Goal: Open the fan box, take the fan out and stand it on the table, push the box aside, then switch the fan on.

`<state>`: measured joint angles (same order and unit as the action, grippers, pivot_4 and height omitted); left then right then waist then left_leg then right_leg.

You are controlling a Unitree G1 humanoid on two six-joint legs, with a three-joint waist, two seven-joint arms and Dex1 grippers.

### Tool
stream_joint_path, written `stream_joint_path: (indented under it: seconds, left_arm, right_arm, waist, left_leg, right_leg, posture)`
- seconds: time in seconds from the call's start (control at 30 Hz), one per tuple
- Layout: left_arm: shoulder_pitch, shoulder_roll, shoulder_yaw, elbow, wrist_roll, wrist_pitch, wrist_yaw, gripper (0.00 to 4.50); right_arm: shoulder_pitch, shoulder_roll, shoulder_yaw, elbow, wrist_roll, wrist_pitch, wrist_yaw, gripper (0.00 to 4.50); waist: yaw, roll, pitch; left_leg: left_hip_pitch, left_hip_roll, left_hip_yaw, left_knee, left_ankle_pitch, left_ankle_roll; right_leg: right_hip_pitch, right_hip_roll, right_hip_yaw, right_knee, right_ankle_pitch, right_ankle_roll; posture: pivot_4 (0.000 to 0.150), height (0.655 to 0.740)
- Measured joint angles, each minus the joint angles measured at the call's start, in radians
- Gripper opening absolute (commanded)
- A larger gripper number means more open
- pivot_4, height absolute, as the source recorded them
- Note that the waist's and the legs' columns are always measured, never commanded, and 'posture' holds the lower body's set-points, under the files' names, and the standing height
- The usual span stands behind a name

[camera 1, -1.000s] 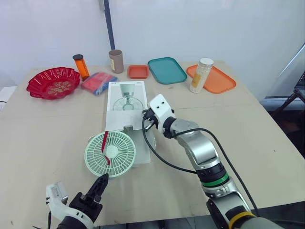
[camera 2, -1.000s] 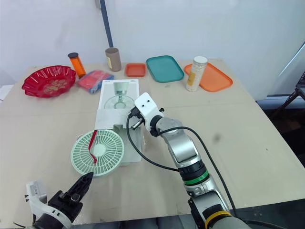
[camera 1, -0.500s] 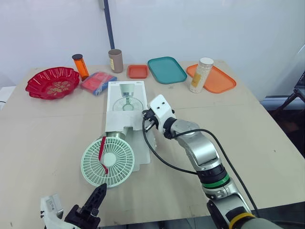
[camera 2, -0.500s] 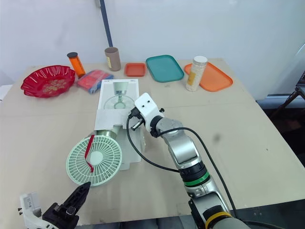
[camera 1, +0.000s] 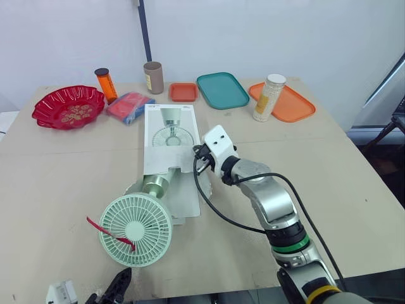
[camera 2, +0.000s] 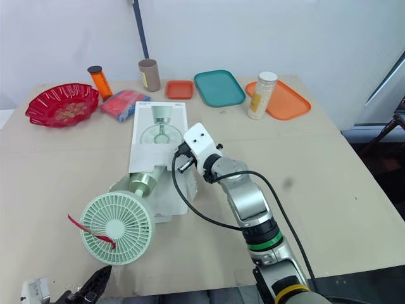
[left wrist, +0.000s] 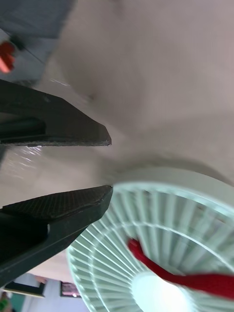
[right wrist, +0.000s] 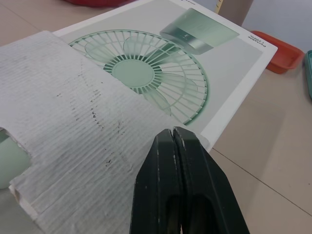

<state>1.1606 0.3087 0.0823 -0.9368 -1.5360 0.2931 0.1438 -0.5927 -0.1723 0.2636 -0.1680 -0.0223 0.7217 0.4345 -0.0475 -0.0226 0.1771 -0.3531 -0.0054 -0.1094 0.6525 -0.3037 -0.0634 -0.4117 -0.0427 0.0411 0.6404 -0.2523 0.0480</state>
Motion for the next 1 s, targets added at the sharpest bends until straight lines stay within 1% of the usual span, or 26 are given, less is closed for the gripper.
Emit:
stream_joint_path:
  seconds: [0.1,0.13,0.23,0.3,0.43,0.53,0.67,0.7,0.8,0.83,0.93,1.0]
  left_arm:
    - [-0.009,0.003,0.029,-0.04,-0.014,-0.022,-0.028,2.49]
    - [-0.01,0.003,0.034,-0.044,-0.015,-0.027,-0.035,2.93]
    - [-0.01,0.001,0.042,-0.059,-0.036,-0.046,-0.045,3.89]
    - [-0.006,0.001,0.054,-0.067,-0.055,-0.058,-0.053,4.4]
    - [0.032,0.021,0.102,-0.069,-0.093,-0.069,-0.088,4.4]
    - [0.069,0.042,0.177,-0.07,-0.148,-0.078,-0.122,4.4]
    - [0.089,0.094,0.278,-0.059,-0.188,-0.07,-0.157,4.4]
    - [0.089,0.142,0.359,-0.026,-0.209,-0.055,-0.184,4.4]
    - [0.085,0.205,0.49,0.052,-0.233,-0.025,-0.229,4.4]
    - [0.08,0.235,0.529,0.077,-0.232,-0.002,-0.254,4.4]
    - [0.042,0.366,0.707,0.212,-0.208,0.083,-0.363,4.4]
    - [0.016,0.411,0.781,0.272,-0.185,0.124,-0.412,4.4]
  right_arm:
    - [0.007,0.0,0.0,-0.008,0.0,0.0,0.0,0.0]
    - [0.008,0.0,0.0,-0.01,0.0,0.0,0.0,0.0]
    - [0.014,0.001,0.002,-0.018,-0.001,0.0,0.0,0.0]
    - [0.018,0.001,0.003,-0.023,-0.001,0.0,0.0,0.0]
    - [0.019,0.001,0.005,-0.024,0.0,0.0,0.0,0.0]
    - [0.016,0.001,0.006,-0.022,0.0,0.0,0.001,0.0]
    - [0.01,0.001,0.008,-0.016,0.001,-0.001,0.005,0.0]
    - [0.004,0.001,0.009,-0.011,0.004,-0.001,0.011,0.0]
    - [0.0,0.0,0.009,-0.003,0.009,-0.003,0.017,0.0]
    - [-0.002,0.0,0.009,0.002,0.009,-0.006,0.018,0.0]
    - [-0.009,0.001,0.012,0.019,0.013,-0.016,0.023,0.0]
    - [-0.008,-0.001,0.011,0.02,0.016,-0.02,0.024,0.0]
  waist:
    - [0.0,0.0,0.0]
    - [0.0,0.0,0.0]
    - [0.0,0.0,0.0]
    - [0.0,-0.001,0.0]
    - [0.0,-0.001,0.0]
    - [0.0,-0.001,0.0]
    - [0.0,-0.001,0.0]
    - [0.0,-0.001,0.0]
    - [0.0,-0.001,0.0]
    - [0.0,-0.001,0.0]
    - [0.0,-0.001,0.0]
    - [0.0,-0.002,-0.001]
  left_leg:
    - [0.0,0.0,0.0,0.0,0.0,0.0]
    - [0.0,0.0,0.0,0.0,0.0,0.0]
    - [0.0,0.0,0.0,0.0,0.0,0.0]
    - [0.0,0.0,0.0,0.0,0.0,0.0]
    - [0.0,0.0,0.0,0.0,0.0,0.0]
    - [0.0,0.0,0.0,0.0,0.0,0.0]
    - [0.0,0.0,0.0,0.001,0.0,0.0]
    - [0.0,0.001,0.0,0.001,0.0,0.0]
    - [0.0,0.002,0.0,0.001,0.0,0.0]
    - [0.0,0.001,0.0,0.001,0.0,0.0]
    - [0.001,0.002,-0.001,0.001,0.0,0.0]
    - [0.001,0.003,-0.001,0.001,0.0,0.0]
  right_leg:
    - [0.0,0.0,0.0,0.0,0.0,0.0]
    - [0.0,0.0,0.0,0.0,0.0,0.0]
    - [0.0,0.0,0.0,0.0,0.0,0.0]
    - [0.0,0.0,0.0,0.0,0.0,0.0]
    - [0.0,0.0,0.0,0.0,0.0,0.0]
    - [0.0,0.0,0.0,0.0,0.0,0.0]
    - [0.0,0.001,-0.001,0.0,0.0,-0.001]
    - [0.0,0.001,-0.001,0.0,0.0,-0.001]
    - [0.0,0.002,-0.002,0.0,0.0,-0.002]
    - [0.001,0.002,-0.002,0.0,0.0,-0.002]
    - [0.001,0.004,-0.003,0.001,0.001,-0.004]
    - [0.001,0.003,-0.003,0.001,0.001,-0.004]
  posture:
    - [0.15,0.74]
    - [0.15,0.74]
    - [0.15,0.74]
    - [0.15,0.74]
    - [0.15,0.74]
    - [0.15,0.74]
    - [0.15,0.74]
    - [0.15,0.74]
    - [0.15,0.74]
    - [0.15,0.74]
    - [0.15,0.74]
    - [0.15,0.74]
